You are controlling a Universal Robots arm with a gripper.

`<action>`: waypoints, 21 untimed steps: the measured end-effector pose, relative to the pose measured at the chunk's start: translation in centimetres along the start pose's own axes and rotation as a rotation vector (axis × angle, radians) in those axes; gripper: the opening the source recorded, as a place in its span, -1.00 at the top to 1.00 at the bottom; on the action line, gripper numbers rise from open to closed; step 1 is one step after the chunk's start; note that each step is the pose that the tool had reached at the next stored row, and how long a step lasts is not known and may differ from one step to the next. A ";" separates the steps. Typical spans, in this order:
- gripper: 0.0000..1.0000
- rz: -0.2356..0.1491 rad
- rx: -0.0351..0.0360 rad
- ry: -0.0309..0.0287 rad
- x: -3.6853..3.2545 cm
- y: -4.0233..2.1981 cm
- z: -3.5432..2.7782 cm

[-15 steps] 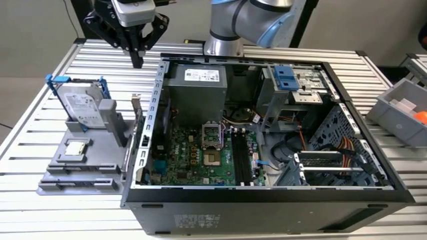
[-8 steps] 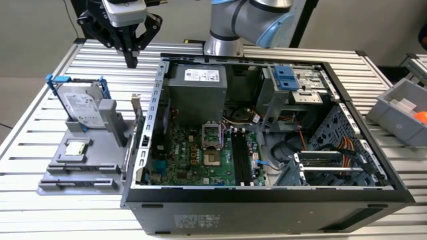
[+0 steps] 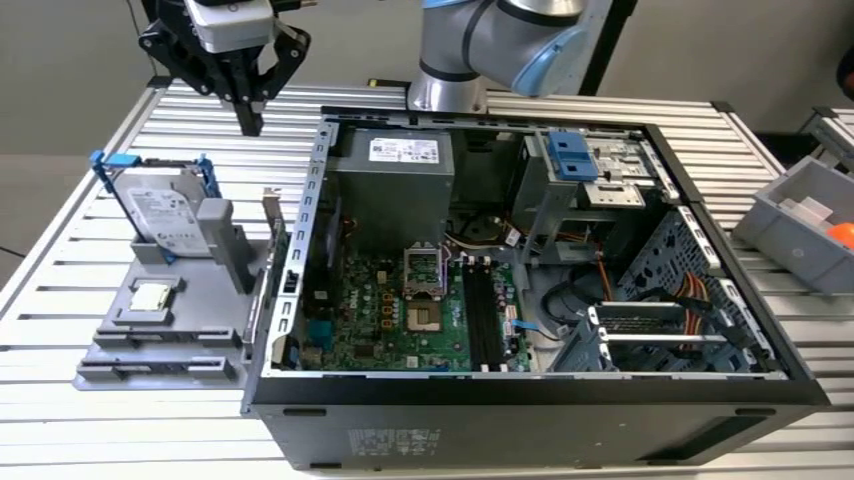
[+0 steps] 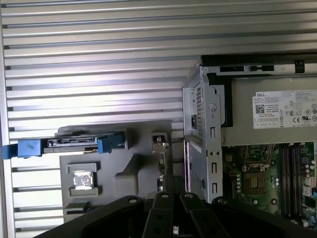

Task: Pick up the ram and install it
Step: 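Reach for the ram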

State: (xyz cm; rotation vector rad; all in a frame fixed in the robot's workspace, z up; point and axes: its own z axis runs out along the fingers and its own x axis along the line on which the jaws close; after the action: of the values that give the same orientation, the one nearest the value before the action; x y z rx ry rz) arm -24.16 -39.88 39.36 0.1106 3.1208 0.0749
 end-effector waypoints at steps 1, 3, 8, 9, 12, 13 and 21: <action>1.00 0.000 0.0000 0.0000 0.13 -0.01 0.00; 1.00 0.000 -0.0001 -0.0001 0.37 -0.03 0.00; 1.00 0.000 0.0000 0.0000 0.88 -0.06 -0.01; 1.00 0.000 0.0001 0.0000 0.97 -0.07 -0.01; 1.00 0.000 0.0001 0.0000 1.24 -0.09 -0.02; 1.00 0.000 -0.0002 -0.0002 1.33 -0.10 -0.01; 1.00 0.000 -0.0001 -0.0001 2.02 -0.15 -0.02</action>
State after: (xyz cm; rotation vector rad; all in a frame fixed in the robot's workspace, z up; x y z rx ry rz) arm -26.18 -39.88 39.34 0.1107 3.1207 0.0750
